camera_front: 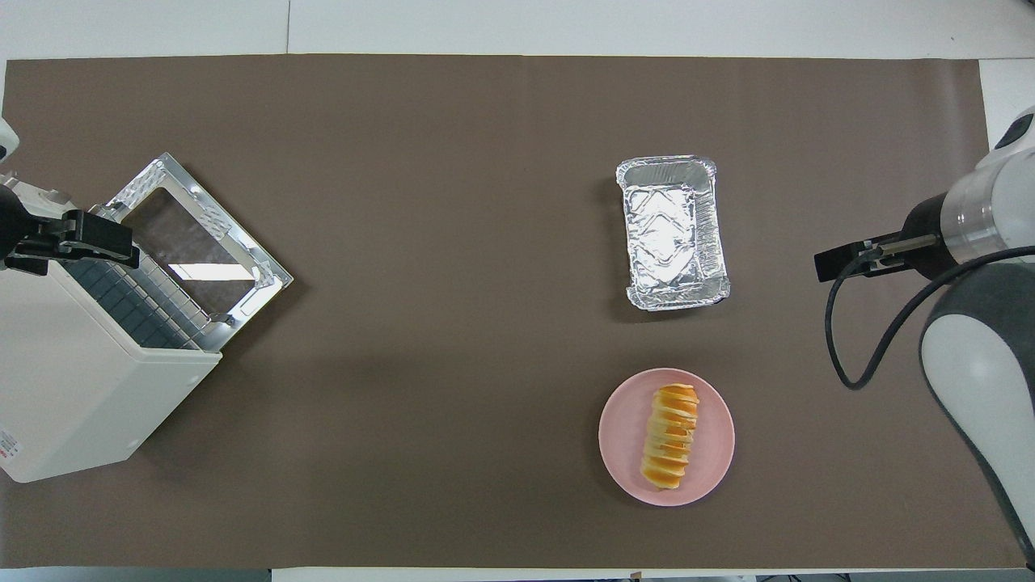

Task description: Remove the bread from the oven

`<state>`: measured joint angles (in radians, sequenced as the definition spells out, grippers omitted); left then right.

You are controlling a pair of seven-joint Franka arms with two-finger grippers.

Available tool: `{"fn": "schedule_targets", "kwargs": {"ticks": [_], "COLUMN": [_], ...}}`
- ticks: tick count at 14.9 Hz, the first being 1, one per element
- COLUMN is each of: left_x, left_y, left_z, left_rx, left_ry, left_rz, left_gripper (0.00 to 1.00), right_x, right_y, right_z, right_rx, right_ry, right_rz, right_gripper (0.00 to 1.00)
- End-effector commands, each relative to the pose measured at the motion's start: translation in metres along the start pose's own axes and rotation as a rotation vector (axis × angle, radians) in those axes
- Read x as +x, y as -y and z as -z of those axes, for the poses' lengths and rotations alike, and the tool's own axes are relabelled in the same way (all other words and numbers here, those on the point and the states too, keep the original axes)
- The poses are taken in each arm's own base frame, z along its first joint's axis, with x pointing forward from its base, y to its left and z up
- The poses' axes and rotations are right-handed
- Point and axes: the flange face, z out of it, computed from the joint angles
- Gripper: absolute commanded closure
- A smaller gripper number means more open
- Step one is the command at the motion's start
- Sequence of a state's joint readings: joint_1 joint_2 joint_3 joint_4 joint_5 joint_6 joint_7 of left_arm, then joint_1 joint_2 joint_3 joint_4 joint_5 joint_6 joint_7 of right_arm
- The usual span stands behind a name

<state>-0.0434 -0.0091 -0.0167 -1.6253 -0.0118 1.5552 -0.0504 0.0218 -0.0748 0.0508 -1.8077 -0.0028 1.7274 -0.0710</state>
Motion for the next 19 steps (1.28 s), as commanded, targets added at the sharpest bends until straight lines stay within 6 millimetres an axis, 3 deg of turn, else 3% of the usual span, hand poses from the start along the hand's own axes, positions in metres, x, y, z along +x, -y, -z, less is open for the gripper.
{"fn": "schedule_targets", "kwargs": {"ticks": [1, 3, 5, 10, 19], "left_x": [-0.007, -0.007, -0.007, -0.007, -0.007], "left_y": [0.003, 0.003, 0.003, 0.003, 0.003], "left_z": [0.003, 0.004, 0.003, 0.004, 0.003], "left_rx": [0.011, 0.011, 0.011, 0.011, 0.011], "left_ry": [0.004, 0.003, 0.004, 0.003, 0.004], "left_rz": [0.004, 0.004, 0.004, 0.004, 0.004], "left_gripper": [0.0, 0.0, 0.0, 0.0, 0.0], "right_x": [-0.003, -0.002, 0.003, -0.005, -0.011], "right_y": [-0.005, -0.011, -0.016, -0.025, -0.032], "right_z": [0.003, 0.024, 0.032, 0.049, 0.051], "right_rx": [-0.015, -0.013, -0.005, -0.002, -0.013], "right_ry": [0.046, 0.062, 0.086, 0.058, 0.068], "right_rz": [0.004, -0.008, -0.013, -0.044, -0.124], "right_gripper": [0.0, 0.0, 0.0, 0.0, 0.0]}}
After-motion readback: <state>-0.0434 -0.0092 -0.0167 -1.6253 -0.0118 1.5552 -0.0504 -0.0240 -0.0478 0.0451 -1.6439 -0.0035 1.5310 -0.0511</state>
